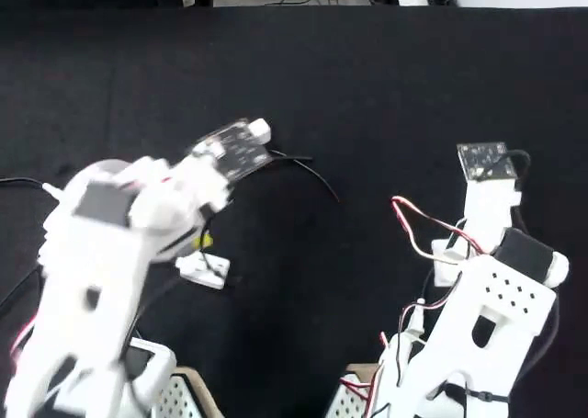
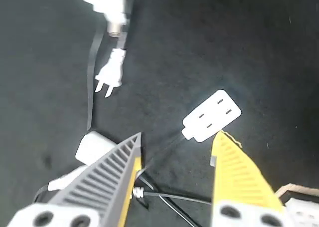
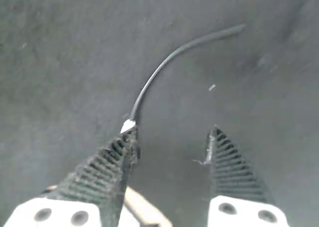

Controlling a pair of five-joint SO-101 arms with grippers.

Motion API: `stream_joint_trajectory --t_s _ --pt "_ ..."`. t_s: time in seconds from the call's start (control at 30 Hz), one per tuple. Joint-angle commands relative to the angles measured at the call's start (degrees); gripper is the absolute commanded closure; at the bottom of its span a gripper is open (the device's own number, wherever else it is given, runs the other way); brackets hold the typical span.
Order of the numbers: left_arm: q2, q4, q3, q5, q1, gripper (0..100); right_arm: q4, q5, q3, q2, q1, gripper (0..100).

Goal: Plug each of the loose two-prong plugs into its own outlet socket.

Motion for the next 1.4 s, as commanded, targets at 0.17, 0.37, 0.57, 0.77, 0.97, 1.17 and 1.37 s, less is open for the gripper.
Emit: stream_joint_trajectory --t_s 0.17,0.37,0.57,0.77,0.97,1.17,1.37 --pt "-22.68 -12.66 30.37 -2.73 -11.74 77 -10.11 -10.99 13.05 0.84 -2.11 78.3" --pt "-23.38 -18.2 41.45 -3.43 -13.14 77 -22.51 -21.71 15.52 12.88 -10.11 78.6" --pt "-23.38 -19.25 47.43 -3.34 -12.88 77 -31.82 -21.98 11.47 29.93 -8.7 78.7" --pt "-23.47 -23.21 56.48 -1.14 -13.14 77 -33.58 -22.24 4.97 43.3 -9.05 99.0" --pt "-23.47 -25.14 58.15 -0.97 -13.23 77 -31.03 -22.07 -0.13 44.7 -7.38 98.7" --pt "-23.47 -24.97 58.42 -0.97 -13.23 77 -14.59 -22.24 -12.26 33.1 -10.9 98.7" --pt "-23.47 -24.79 58.95 -0.97 -13.23 77 -0.7 -26.2 -26.95 24.66 -20.31 98.7"
